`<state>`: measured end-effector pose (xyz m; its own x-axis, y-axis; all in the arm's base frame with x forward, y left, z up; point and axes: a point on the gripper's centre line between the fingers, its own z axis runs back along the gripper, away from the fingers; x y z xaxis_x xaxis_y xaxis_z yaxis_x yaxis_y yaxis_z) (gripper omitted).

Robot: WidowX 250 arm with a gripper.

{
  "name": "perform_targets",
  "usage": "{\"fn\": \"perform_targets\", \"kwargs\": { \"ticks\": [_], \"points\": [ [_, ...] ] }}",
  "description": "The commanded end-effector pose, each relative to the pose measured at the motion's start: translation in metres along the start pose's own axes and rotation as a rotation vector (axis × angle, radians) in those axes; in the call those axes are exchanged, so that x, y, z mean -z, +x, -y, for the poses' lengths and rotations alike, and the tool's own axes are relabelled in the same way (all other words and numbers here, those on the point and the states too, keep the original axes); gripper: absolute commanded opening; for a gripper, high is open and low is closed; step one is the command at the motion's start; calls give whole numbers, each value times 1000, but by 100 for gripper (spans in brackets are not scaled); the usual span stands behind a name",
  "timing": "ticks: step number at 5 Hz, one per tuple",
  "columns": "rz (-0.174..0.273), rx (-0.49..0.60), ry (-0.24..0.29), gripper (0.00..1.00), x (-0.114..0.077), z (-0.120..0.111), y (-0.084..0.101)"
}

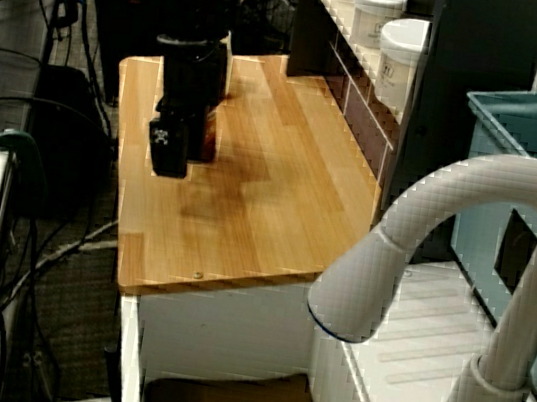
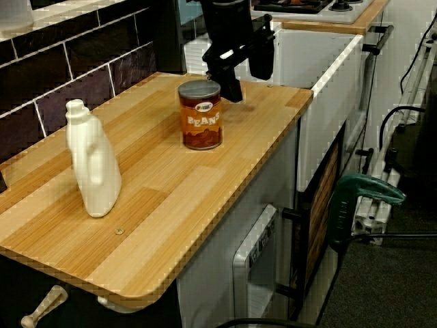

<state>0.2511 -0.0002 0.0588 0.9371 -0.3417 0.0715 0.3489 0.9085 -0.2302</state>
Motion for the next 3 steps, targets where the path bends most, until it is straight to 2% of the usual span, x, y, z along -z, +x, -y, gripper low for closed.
{"fn": "perform_targets", "kwargs": {
  "ticks": [1,3],
  "points": [
    [15,-9,21,100,-4,-22,4],
    [-21,-8,10,100,0,-22,0]
  ]
}}
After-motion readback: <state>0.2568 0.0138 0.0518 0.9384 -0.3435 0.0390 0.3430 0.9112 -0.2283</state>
